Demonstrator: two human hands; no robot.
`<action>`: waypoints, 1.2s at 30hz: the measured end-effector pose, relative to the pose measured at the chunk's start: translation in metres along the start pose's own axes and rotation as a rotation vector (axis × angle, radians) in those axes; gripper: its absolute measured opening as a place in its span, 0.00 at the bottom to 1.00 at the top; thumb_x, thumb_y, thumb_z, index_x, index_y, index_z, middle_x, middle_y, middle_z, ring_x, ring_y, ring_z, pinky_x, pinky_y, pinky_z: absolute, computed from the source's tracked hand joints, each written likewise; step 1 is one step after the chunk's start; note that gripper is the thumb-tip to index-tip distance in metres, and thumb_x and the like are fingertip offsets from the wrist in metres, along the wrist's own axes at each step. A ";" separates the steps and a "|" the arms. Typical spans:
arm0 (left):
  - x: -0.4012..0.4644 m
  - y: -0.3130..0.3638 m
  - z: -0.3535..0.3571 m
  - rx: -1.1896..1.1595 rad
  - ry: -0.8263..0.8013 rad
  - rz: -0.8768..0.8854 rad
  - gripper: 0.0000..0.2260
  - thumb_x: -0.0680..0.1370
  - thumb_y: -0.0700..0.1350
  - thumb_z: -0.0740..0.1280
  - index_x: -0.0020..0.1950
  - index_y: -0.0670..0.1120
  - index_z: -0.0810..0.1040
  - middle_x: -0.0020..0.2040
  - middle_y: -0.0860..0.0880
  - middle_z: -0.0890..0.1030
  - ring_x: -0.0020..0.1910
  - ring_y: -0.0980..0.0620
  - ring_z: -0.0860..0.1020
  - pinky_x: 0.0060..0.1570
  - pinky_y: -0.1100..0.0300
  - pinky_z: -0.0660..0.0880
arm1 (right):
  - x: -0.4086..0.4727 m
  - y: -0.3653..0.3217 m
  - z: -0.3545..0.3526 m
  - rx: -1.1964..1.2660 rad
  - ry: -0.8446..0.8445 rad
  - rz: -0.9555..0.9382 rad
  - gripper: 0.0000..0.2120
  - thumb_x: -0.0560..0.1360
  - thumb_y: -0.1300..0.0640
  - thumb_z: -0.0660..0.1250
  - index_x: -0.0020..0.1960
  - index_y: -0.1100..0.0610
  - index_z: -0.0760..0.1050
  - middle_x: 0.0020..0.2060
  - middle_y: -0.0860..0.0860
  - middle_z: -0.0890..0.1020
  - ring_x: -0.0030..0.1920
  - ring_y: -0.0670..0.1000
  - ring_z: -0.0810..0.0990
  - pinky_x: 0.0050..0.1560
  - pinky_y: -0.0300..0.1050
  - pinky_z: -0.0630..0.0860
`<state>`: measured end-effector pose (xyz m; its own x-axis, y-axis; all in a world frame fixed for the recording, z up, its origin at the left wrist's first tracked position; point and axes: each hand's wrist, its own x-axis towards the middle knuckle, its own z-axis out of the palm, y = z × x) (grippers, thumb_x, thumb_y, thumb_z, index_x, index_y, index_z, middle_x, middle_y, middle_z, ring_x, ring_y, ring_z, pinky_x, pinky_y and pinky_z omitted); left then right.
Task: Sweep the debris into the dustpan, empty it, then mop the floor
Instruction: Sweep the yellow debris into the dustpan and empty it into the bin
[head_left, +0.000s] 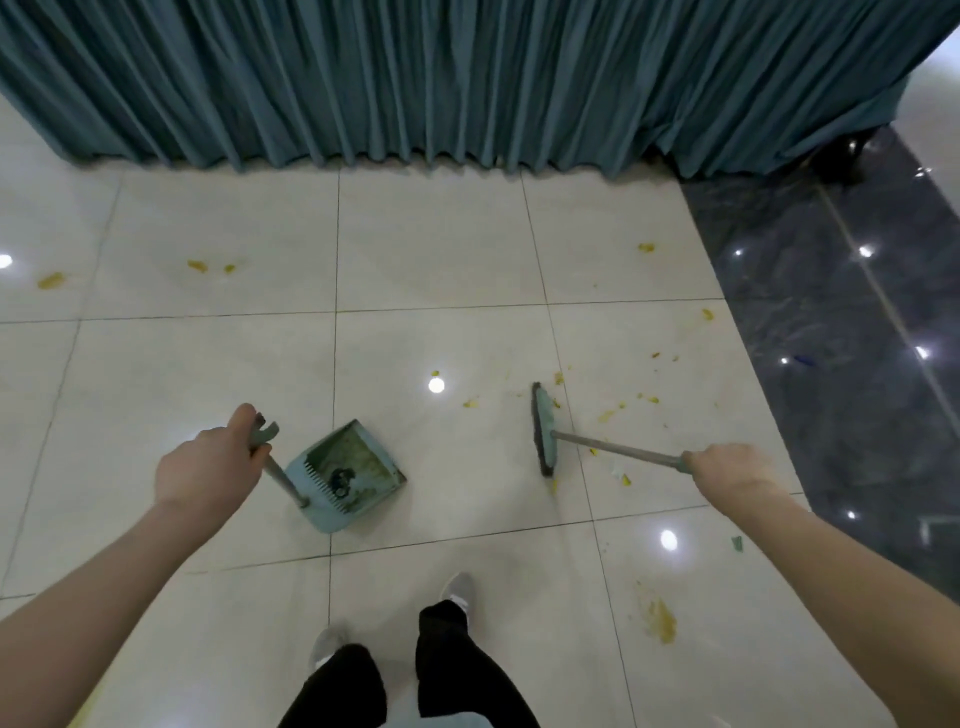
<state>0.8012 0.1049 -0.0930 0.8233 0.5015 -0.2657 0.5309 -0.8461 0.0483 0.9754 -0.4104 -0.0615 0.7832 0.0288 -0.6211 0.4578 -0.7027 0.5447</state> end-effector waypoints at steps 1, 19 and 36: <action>0.008 0.006 -0.002 -0.003 0.003 0.008 0.06 0.79 0.49 0.61 0.52 0.50 0.66 0.36 0.47 0.76 0.31 0.42 0.73 0.30 0.57 0.68 | 0.003 0.007 -0.006 -0.001 0.002 -0.001 0.18 0.83 0.56 0.53 0.69 0.46 0.71 0.51 0.47 0.80 0.55 0.49 0.82 0.51 0.42 0.77; 0.169 0.000 -0.060 0.097 0.007 0.245 0.09 0.79 0.52 0.60 0.56 0.49 0.67 0.41 0.47 0.80 0.32 0.45 0.72 0.28 0.57 0.65 | 0.100 -0.150 -0.222 0.261 0.095 -0.133 0.18 0.82 0.58 0.54 0.68 0.47 0.72 0.60 0.52 0.80 0.60 0.56 0.80 0.52 0.47 0.73; 0.299 0.025 -0.082 0.078 -0.006 0.357 0.08 0.79 0.51 0.60 0.54 0.49 0.67 0.38 0.47 0.78 0.31 0.43 0.72 0.30 0.58 0.68 | 0.108 -0.051 -0.149 0.258 -0.235 0.209 0.14 0.81 0.58 0.57 0.62 0.49 0.76 0.48 0.47 0.80 0.50 0.49 0.82 0.48 0.42 0.77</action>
<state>1.0768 0.2483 -0.0918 0.9526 0.1710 -0.2515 0.1930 -0.9790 0.0654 1.0992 -0.2657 -0.0724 0.7169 -0.2758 -0.6402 0.1550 -0.8323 0.5322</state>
